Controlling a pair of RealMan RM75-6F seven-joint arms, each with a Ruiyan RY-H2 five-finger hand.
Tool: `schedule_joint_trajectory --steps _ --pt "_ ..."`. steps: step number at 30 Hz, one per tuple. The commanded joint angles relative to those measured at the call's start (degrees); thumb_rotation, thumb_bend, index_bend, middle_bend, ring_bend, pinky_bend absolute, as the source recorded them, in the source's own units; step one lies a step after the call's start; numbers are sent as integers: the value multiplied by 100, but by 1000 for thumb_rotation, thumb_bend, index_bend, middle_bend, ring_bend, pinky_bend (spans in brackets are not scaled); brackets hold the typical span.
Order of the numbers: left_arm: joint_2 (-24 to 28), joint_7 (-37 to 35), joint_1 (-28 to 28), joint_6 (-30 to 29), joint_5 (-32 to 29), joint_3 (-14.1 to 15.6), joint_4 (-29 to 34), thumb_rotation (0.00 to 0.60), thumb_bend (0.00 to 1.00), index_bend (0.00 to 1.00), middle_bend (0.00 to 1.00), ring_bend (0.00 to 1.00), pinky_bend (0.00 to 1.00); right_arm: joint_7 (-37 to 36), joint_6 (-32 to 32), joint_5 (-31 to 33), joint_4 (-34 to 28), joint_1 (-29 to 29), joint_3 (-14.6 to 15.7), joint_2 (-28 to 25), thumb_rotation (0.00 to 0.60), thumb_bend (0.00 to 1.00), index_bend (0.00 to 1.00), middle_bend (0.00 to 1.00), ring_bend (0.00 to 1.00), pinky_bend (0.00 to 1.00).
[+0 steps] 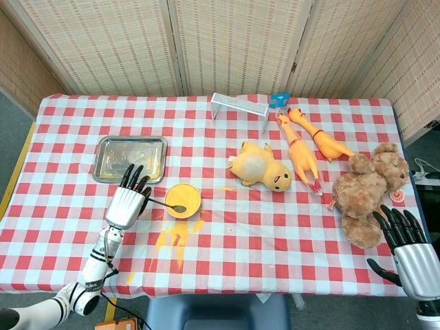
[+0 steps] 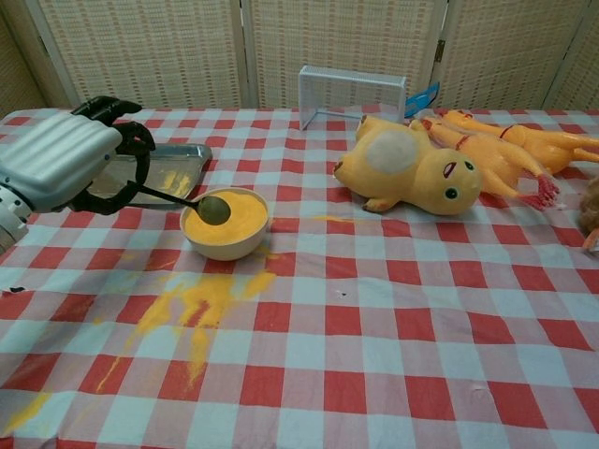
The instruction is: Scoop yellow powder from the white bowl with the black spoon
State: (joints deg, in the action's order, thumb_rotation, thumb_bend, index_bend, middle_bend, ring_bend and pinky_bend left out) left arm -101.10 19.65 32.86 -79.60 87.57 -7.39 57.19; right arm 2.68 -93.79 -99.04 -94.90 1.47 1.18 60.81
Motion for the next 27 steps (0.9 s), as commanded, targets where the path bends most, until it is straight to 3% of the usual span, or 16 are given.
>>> schedule_joint_trajectory --steps 1,5,14,27 --pt "-22 226 19 -176 97 -60 109 600 611 859 292 51 56 -22 -7 -16 -3 1 7 -8 600 76 0 0 0 0" --pt "-13 797 81 -318 202 -117 312 600 624 859 302 55 56 -74 -33 -82 -2 7 38 -33 600 76 0 0 0 0" --pt "-245 2725 296 -413 305 -254 83 600 637 860 312 65 55 -262 -238 -185 26 77 62 -120 600 77 0 0 0 0" --pt "-363 3826 143 -487 539 98 73 600 633 859 305 65 49 -486 -459 -390 88 153 131 -206 600 77 0 0 0 0"
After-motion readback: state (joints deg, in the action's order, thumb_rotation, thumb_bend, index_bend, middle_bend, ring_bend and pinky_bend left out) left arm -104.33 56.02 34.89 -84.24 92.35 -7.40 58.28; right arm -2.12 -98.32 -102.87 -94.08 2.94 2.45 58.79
